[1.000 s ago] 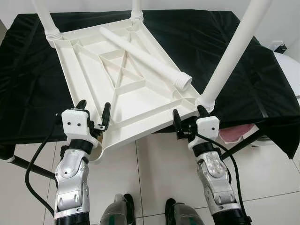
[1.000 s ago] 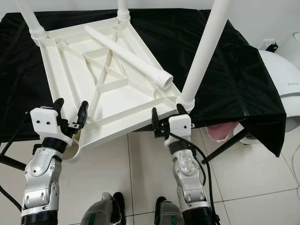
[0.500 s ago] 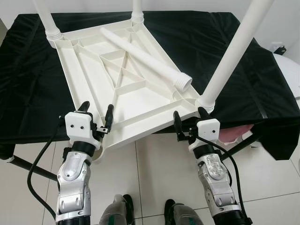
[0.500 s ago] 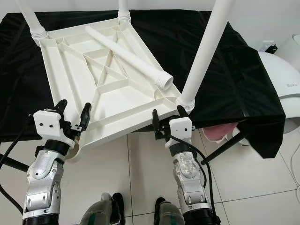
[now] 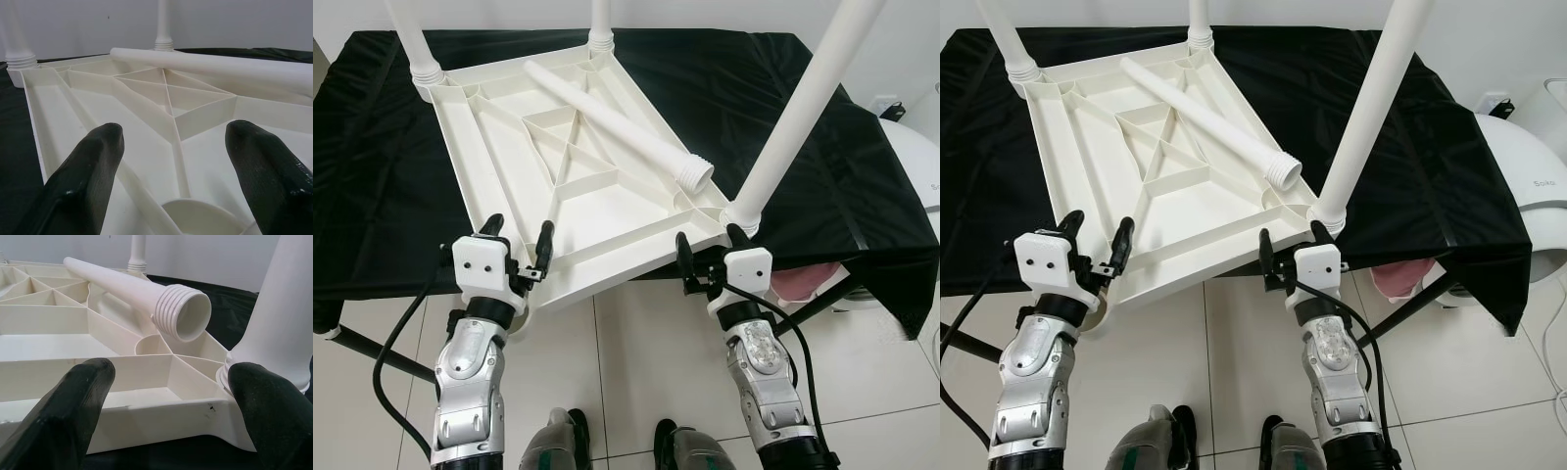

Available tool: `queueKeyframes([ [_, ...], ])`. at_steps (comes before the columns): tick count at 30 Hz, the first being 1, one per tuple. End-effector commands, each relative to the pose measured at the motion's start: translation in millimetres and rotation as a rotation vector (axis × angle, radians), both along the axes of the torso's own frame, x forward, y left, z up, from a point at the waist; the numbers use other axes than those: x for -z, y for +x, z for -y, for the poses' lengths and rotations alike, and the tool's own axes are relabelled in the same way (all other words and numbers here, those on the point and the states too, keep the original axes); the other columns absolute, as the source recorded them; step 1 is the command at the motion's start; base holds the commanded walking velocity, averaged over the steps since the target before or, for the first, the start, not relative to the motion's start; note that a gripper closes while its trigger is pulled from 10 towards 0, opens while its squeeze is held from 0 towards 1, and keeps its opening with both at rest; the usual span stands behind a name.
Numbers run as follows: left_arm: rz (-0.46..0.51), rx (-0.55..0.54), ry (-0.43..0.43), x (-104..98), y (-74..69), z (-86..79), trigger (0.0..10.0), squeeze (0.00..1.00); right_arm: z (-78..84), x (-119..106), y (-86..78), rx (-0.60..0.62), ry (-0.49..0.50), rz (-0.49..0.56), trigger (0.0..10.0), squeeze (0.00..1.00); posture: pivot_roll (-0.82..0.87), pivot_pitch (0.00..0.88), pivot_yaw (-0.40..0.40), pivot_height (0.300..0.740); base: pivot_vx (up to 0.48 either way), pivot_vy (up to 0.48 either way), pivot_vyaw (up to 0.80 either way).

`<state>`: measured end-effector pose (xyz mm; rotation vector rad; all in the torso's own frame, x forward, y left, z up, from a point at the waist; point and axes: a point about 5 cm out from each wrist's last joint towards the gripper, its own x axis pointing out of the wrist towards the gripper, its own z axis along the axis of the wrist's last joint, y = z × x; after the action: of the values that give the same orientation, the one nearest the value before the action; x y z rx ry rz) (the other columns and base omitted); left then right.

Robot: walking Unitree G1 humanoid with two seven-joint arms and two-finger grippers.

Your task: Building children table

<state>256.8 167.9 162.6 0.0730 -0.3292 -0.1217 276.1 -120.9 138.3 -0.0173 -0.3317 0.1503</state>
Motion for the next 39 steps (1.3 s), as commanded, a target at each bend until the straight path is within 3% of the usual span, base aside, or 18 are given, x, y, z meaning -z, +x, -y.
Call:
queueKeyframes([
  [1, -0.007, -0.074, -0.045, 3, -0.5, -1.5, 10.0, 0.00, 3.0, 4, -0.2, 0.008, -0.002, -0.013, 10.0, 0.00, -0.01, 0.158, -0.027, 0.740, 0.000, 0.000, 0.00],
  [27, -0.012, -0.060, -0.035, 3, 0.8, 1.3, 10.0, 0.00, 0.9, 4, 4.9, -0.006, 0.017, -0.024, 10.0, 0.00, -0.01, 0.155, -0.026, 0.740, 0.000, 0.000, 0.00],
  [39, -0.008, -0.056, -0.030, 1, 2.2, 3.0, 10.0, 0.00, -15.0, -17, 21.1, -0.107, 0.090, -0.002, 10.0, 0.00, 0.00, 0.160, -0.019, 0.740, 0.000, 0.000, 0.00],
])
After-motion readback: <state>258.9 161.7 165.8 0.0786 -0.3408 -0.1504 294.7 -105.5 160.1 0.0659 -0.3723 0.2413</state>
